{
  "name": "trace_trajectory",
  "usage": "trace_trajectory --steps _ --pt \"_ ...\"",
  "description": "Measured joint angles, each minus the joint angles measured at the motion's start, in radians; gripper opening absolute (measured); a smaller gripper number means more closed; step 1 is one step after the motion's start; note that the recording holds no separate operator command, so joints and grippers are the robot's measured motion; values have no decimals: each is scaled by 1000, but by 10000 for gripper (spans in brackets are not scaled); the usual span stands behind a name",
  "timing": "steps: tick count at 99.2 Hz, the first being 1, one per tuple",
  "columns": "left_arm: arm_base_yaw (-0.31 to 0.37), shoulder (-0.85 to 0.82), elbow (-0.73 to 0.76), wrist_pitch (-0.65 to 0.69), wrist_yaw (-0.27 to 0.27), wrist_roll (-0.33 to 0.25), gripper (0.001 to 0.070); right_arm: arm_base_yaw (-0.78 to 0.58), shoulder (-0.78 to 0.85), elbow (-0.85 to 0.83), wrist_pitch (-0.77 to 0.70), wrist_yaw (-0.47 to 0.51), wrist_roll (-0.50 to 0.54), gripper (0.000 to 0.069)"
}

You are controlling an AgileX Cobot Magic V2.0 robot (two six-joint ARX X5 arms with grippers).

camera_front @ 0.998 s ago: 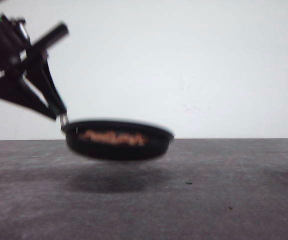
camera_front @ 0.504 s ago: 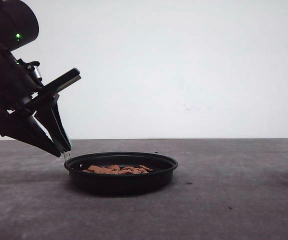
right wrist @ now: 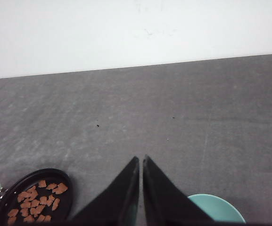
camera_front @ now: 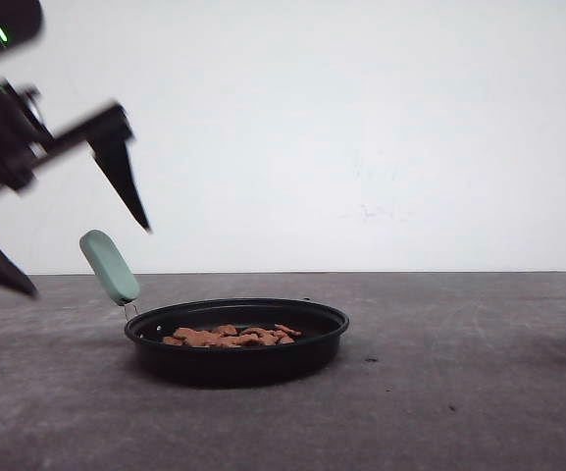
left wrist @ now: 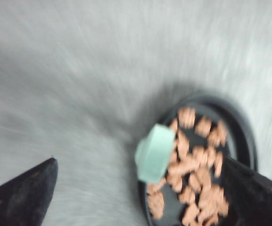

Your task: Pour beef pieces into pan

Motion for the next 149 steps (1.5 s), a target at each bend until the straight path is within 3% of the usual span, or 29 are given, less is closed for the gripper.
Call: trace_trajectory --steps 13,17,20,36,45,55,68,96,114,149 --pt "11 -179 0 -116 -168 64 690 0 0 0 36 -3 -51 10" --pt "11 -240 0 -151 -226 90 661 0 -4 0 64 -15 -83 10" --pt "10 -286 0 -177 -269 106 606 0 -8 -2 91 -32 -111 10" --pt "10 -541 0 -271 -457 180 141 0 -38 -34 235 -87 -266 10" --pt "10 -684 0 -272 -474 246 37 1 -38 -55 248 -86 -313 10" --pt "10 -851 0 -281 -475 334 15 1 -37 -94 238 -97 -337 10" --pt "10 -1032 3 -334 -484 381 13 1 -31 -101 238 -105 -346 10" --pt "10 -1070 3 -517 -483 388 13 1 -35 -101 239 -106 -346 10" --pt "10 -1070 3 -526 -517 388 13 3 -35 -101 239 -106 -346 10" --pt "10 -1070 3 -527 -517 388 13 3 -35 -101 240 -105 -346 10"
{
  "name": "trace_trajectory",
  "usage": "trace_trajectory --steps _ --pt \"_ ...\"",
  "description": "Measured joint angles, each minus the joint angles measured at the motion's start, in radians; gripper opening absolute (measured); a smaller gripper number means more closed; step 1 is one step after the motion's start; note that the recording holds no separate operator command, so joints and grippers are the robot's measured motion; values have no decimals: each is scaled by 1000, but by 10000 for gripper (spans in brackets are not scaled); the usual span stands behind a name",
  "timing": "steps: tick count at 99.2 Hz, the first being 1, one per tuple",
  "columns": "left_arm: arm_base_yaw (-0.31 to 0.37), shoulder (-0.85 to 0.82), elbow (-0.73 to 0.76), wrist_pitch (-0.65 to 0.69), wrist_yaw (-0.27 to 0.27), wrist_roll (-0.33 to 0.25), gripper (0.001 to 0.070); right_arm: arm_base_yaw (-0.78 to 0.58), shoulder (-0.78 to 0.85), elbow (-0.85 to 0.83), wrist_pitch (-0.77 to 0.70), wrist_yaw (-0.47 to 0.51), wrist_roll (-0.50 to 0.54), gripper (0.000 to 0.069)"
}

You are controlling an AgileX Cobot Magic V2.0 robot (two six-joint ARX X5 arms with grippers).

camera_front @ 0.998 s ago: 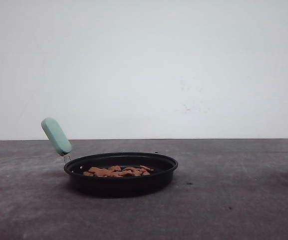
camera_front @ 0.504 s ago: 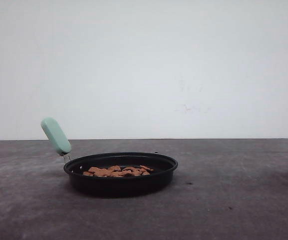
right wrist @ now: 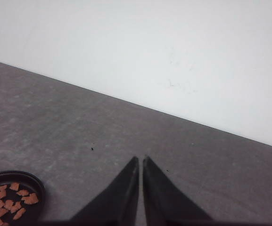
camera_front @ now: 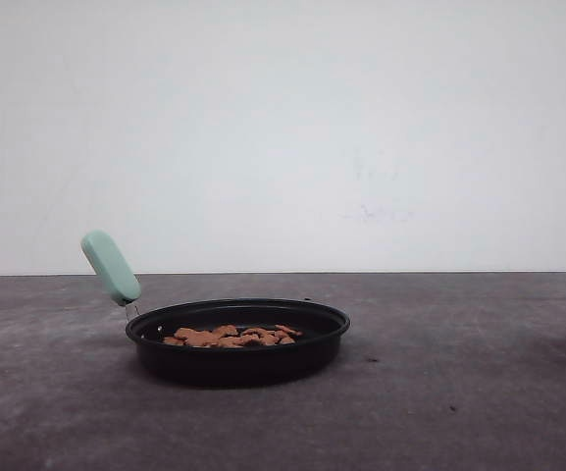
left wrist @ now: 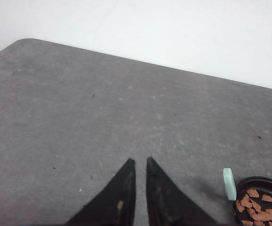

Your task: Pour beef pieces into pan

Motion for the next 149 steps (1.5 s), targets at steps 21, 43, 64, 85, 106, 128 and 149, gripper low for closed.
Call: trace_trajectory --steps 21,43,64,85,106,128,149 --pt "0 0 0 -1 0 0 13 0 -17 0 0 0 0 10" --pt "0 0 0 -1 0 0 13 0 -122 0 -8 16 0 10" --pt "0 0 0 -2 0 0 13 -21 -301 -222 74 203 4 10" --pt "0 0 0 -3 0 0 13 -36 -470 -619 214 187 55 8" --pt "-1 0 0 -6 0 0 13 -30 -462 -771 203 185 86 8" --pt "-1 0 0 -5 0 0 13 -25 -461 -844 264 160 121 8" --pt "-1 0 0 -6 0 0 13 -25 -465 -846 266 159 122 7"
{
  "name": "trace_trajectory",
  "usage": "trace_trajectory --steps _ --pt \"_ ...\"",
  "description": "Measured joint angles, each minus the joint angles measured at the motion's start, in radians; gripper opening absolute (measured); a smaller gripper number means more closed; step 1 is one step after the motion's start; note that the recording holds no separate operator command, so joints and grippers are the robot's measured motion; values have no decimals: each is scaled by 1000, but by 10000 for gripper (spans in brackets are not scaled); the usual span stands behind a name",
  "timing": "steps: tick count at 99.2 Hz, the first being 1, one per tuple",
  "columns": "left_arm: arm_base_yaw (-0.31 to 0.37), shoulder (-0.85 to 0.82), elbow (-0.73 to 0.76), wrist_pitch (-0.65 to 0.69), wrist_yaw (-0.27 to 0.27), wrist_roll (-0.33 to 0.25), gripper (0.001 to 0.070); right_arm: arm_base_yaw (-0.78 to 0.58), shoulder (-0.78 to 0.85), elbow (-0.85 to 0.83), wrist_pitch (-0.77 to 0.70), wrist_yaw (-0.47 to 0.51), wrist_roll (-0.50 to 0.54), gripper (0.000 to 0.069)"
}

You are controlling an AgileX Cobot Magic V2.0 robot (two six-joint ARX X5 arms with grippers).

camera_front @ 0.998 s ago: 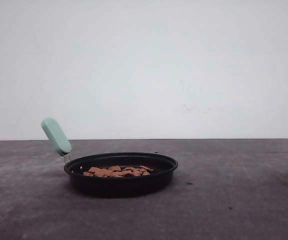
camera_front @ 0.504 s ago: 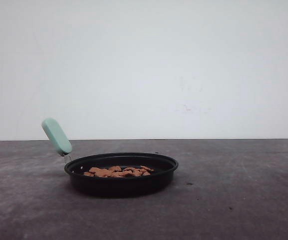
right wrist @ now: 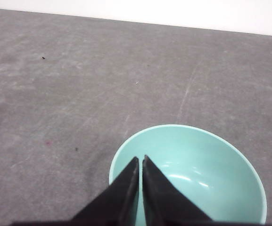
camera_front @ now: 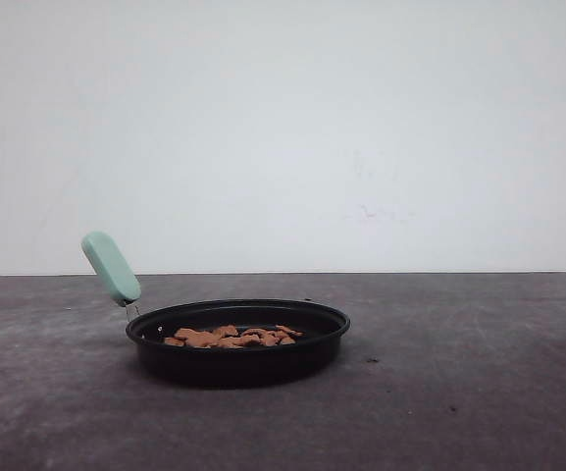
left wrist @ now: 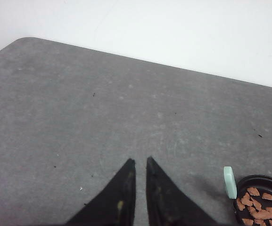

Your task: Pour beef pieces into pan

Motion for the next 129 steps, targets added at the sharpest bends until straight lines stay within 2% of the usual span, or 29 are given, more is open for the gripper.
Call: trace_trajectory --steps 77,92,106,118,129 --pt "0 0 0 0 0 1 13 0 0 0 1 0 0 7" --pt "5 -6 0 10 0 50 13 0 0 0 1 0 0 7" --pt "42 -48 -77 209 14 114 13 0 0 0 1 0 0 7" --pt "62 -101 -260 406 86 195 13 0 0 0 1 0 0 7" --pt "86 -156 -454 448 149 221 13 0 0 0 1 0 0 7"
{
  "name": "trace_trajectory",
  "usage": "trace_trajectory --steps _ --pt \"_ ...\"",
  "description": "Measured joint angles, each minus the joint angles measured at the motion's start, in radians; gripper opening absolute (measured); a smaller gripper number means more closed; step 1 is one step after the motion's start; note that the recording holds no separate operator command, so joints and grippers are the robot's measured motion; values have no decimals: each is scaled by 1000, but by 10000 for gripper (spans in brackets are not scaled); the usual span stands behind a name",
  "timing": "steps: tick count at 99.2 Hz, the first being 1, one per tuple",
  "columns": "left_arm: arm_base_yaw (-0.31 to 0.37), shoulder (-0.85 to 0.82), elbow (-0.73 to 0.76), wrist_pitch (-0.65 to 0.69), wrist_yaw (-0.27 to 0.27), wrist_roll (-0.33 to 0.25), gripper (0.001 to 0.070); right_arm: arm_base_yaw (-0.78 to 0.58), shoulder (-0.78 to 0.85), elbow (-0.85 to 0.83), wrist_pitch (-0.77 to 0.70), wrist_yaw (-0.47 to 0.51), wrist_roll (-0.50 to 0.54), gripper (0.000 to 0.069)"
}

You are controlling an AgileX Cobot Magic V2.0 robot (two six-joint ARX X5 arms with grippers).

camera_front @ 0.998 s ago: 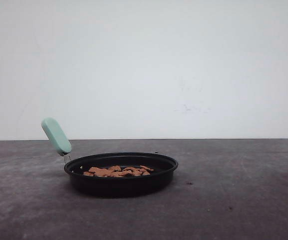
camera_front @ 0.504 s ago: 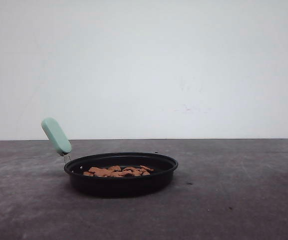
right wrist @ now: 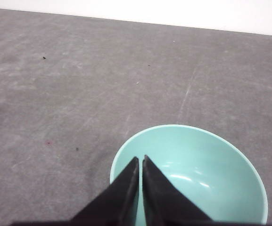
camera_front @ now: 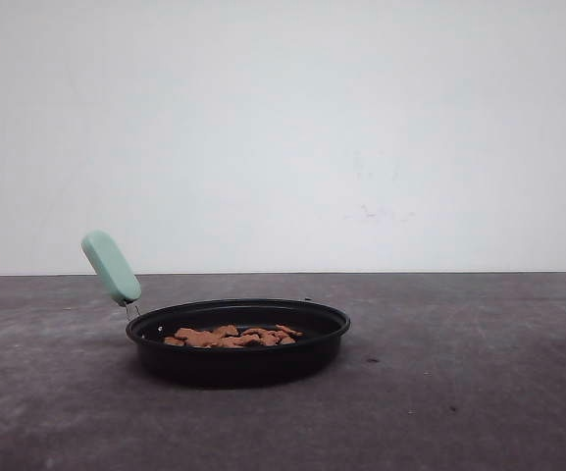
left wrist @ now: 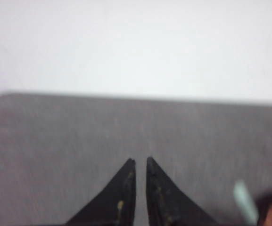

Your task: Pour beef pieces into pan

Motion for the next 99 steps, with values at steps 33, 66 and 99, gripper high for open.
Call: trace_trajectory --steps 33,66,99 --pt "139 -38 -215 69 228 -18 13 0 0 0 0 0 0 7" --pt "155 -38 -255 72 270 -37 13 0 0 0 1 -1 0 7" --pt "155 -38 -255 72 248 -42 13 0 0 0 1 0 0 7"
